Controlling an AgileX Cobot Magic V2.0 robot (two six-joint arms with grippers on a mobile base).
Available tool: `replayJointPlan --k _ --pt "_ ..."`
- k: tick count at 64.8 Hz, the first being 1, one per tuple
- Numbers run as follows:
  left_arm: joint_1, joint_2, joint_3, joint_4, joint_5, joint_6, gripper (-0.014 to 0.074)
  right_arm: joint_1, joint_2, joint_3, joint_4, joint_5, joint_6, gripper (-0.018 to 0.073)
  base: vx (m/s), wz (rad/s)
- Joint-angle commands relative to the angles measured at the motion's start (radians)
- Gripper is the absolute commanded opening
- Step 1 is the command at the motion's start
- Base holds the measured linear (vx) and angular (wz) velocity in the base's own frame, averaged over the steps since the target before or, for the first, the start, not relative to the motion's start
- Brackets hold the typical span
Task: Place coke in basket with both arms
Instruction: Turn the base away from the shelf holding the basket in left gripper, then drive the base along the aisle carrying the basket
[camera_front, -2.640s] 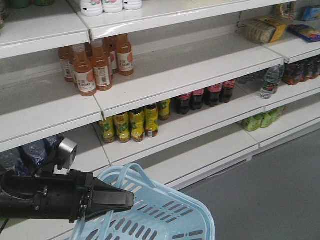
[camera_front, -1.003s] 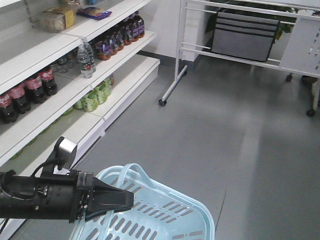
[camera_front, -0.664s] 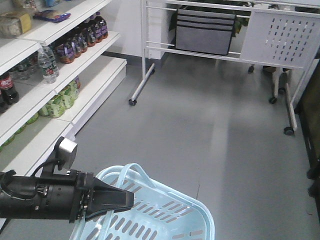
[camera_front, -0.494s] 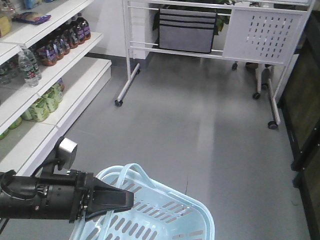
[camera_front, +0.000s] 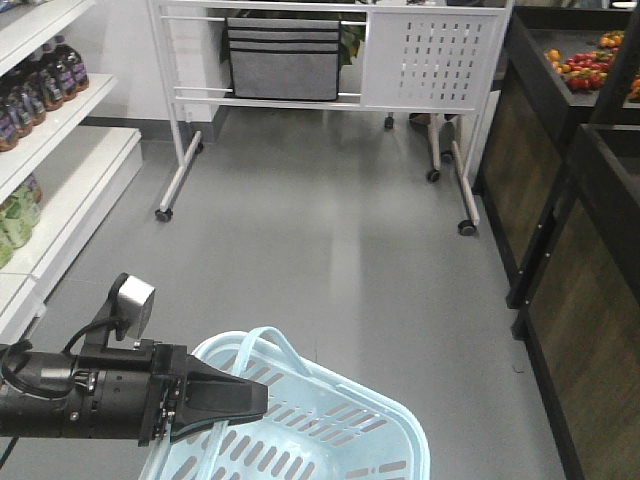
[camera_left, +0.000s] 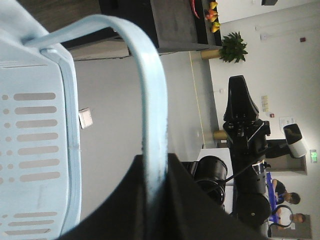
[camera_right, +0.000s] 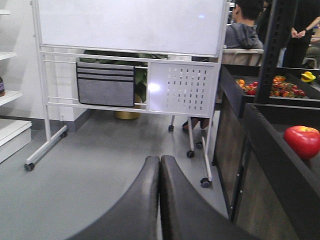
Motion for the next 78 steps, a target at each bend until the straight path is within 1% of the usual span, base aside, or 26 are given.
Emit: replayJointPlan --k 1,37,78 --pt "-0.007 -0.035 -0.025 -0.115 0.082 0.005 -0.0006 -0.005 -0.013 0.008 -0.007 -0.077 -0.002 -0.001 -0.02 -0.23" --pt "-0.007 -0.035 -0.025 -0.115 0.082 0.005 -0.0006 -0.005 -0.013 0.008 -0.007 -0.077 -0.002 -0.001 0.02 -0.07" --pt "-0.007 -0.035 -0.025 -0.115 0.082 0.005 -0.0006 -0.005 -0.013 0.008 -0.007 -0.077 -0.002 -0.001 0.09 -0.09"
